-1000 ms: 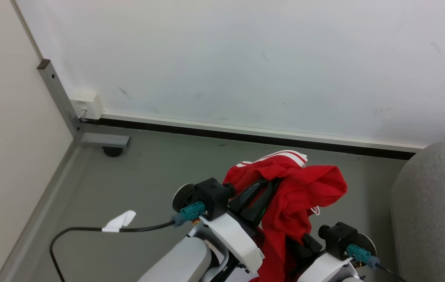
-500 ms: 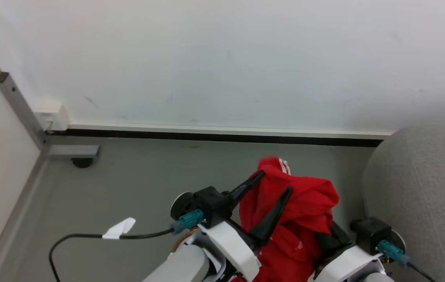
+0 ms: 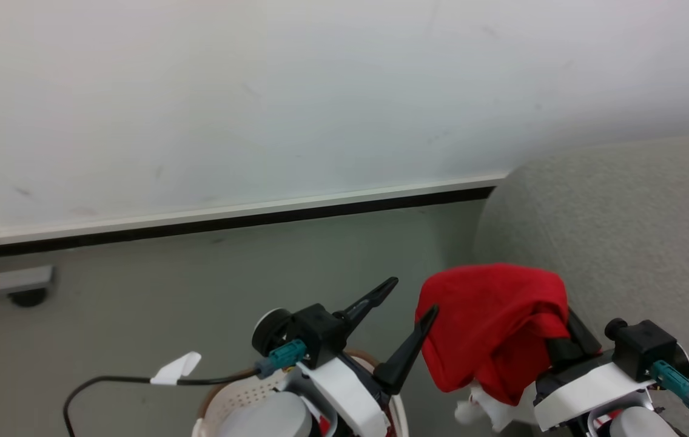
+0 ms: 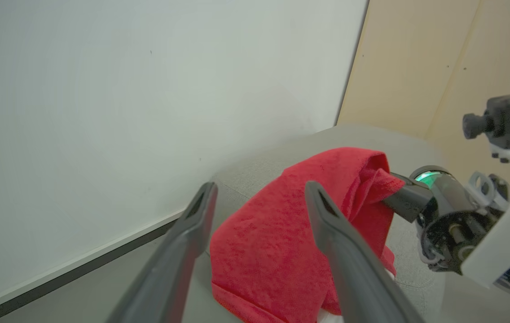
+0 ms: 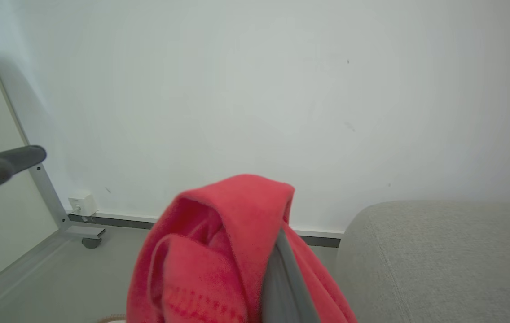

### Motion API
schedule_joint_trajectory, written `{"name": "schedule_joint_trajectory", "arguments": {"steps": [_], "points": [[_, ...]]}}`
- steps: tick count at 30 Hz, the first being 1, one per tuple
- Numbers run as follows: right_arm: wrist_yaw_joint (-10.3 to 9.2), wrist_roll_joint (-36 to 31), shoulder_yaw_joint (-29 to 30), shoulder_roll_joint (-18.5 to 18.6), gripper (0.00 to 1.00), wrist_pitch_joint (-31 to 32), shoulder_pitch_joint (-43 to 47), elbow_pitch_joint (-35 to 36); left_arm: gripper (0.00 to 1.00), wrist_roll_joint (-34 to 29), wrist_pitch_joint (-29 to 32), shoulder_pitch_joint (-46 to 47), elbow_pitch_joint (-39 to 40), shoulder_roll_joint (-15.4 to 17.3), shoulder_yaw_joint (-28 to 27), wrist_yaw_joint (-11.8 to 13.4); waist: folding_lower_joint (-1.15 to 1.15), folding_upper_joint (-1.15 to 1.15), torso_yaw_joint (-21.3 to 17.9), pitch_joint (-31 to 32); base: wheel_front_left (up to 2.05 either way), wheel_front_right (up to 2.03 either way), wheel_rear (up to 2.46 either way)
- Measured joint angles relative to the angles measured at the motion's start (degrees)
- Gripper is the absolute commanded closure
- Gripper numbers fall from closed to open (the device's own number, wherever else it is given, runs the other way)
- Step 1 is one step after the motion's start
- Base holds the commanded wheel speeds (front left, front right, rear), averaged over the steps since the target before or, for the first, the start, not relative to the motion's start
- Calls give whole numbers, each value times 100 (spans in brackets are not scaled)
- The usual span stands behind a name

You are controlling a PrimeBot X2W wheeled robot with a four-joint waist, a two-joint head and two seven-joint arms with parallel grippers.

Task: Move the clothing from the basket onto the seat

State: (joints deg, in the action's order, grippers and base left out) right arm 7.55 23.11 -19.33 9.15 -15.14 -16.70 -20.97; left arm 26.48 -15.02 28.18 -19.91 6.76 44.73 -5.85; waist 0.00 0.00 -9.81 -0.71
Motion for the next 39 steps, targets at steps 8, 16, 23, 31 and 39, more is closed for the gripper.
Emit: {"name": "schedule_joint_trajectory", "arguments": {"steps": [8,16,23,31,39], "points": [[0,-160,314,99,100,1,79,459,0,-249,-11,-29,-5,45,-92,-16,0,0,-702,-119,0,0,0],[0,-196,492,115,100,1,161,806,0,-499,-11,-77,-57,2,-151,-76,0,0,-1263,-265,0,0,0],[0,-194,557,153,100,1,190,944,0,-575,-11,-156,-174,-82,-144,-119,0,0,-1523,-298,0,0,0],[0,-186,597,197,100,1,210,984,0,-692,-11,-165,-256,-154,-157,-129,0,0,-1527,-345,0,0,0],[0,-181,623,578,100,1,-447,973,0,-836,-11,6,-199,-112,-87,-153,0,0,-1360,-706,0,0,0]]}}
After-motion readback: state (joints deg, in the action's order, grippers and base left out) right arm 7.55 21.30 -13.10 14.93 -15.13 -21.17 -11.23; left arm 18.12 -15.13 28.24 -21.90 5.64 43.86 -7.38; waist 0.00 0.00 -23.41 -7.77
